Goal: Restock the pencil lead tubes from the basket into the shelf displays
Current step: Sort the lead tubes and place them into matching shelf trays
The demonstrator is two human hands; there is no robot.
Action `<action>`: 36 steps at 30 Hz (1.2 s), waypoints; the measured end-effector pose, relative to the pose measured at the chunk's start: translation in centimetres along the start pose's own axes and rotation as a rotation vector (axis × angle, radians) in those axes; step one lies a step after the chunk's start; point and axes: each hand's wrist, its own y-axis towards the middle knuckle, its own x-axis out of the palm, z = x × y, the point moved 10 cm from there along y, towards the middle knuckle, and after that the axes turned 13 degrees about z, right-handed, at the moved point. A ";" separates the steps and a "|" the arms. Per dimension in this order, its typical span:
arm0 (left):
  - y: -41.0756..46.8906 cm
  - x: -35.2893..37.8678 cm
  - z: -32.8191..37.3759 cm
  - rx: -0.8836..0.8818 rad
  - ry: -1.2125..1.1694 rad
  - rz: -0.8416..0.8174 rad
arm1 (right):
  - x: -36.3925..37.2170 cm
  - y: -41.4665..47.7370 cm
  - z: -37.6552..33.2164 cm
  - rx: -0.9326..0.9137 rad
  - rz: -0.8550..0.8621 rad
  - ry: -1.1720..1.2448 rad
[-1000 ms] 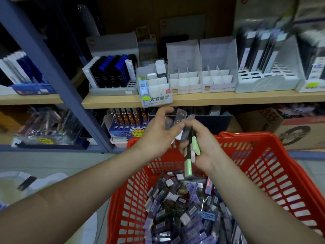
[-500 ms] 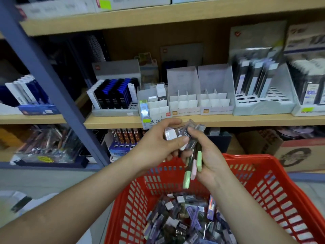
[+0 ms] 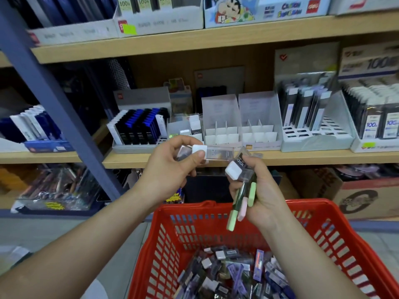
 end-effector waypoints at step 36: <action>11.6 -2.1 2.1 0.350 0.503 0.386 | 7.7 3.7 -7.3 -0.274 -0.096 -0.752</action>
